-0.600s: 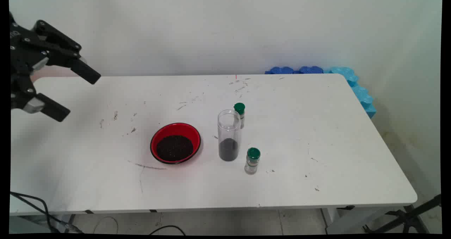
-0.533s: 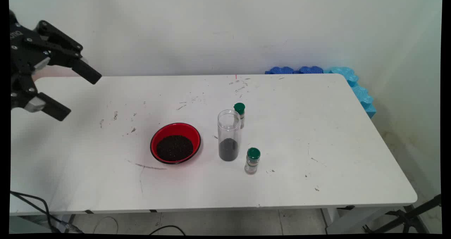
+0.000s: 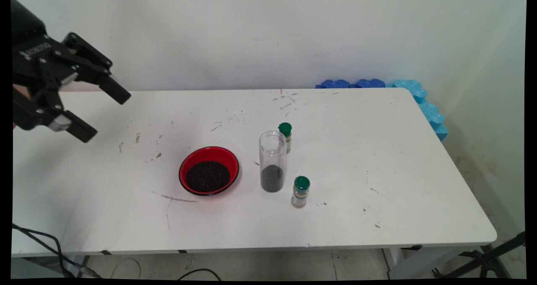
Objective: Pick up the black seasoning powder from the table
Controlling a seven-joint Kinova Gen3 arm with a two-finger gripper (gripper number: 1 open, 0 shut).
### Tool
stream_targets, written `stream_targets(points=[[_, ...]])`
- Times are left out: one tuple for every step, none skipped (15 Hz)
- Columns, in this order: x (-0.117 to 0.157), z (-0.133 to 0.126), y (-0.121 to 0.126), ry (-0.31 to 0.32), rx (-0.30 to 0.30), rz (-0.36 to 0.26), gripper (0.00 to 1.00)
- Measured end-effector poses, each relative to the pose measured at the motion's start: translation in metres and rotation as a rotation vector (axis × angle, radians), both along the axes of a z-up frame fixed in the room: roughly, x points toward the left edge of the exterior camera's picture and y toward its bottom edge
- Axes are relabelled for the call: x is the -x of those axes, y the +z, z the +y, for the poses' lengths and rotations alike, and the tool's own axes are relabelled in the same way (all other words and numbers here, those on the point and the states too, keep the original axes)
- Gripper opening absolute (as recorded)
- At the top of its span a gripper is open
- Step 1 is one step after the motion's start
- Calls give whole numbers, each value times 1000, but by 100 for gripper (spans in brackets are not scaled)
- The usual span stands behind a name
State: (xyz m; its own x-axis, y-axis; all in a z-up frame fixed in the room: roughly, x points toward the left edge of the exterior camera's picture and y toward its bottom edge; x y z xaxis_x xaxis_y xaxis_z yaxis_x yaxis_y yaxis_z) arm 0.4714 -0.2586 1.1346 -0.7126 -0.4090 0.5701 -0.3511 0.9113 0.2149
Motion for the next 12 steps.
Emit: stream_targets(points=[[2, -3, -4, 8, -5, -4, 100], [4, -6, -10, 20, -8, -8, 100], [6, -8, -15, 31, -8, -12, 100], [7, -9, -22, 47, -7, -16, 100], [10, -12, -32, 71, -3, -20, 100], [12, -14, -41, 88, 3, -24, 100], [15, -15, -47, 100, 8, -25, 100], [18, -16, -57, 116, 15, -29, 100], [21, -18, -64, 127, 21, -31, 100], [25, -19, -75, 143, 30, -35, 100], [30, -20, -89, 163, 39, -42, 100], [34, -21, -103, 184, 48, -51, 100]])
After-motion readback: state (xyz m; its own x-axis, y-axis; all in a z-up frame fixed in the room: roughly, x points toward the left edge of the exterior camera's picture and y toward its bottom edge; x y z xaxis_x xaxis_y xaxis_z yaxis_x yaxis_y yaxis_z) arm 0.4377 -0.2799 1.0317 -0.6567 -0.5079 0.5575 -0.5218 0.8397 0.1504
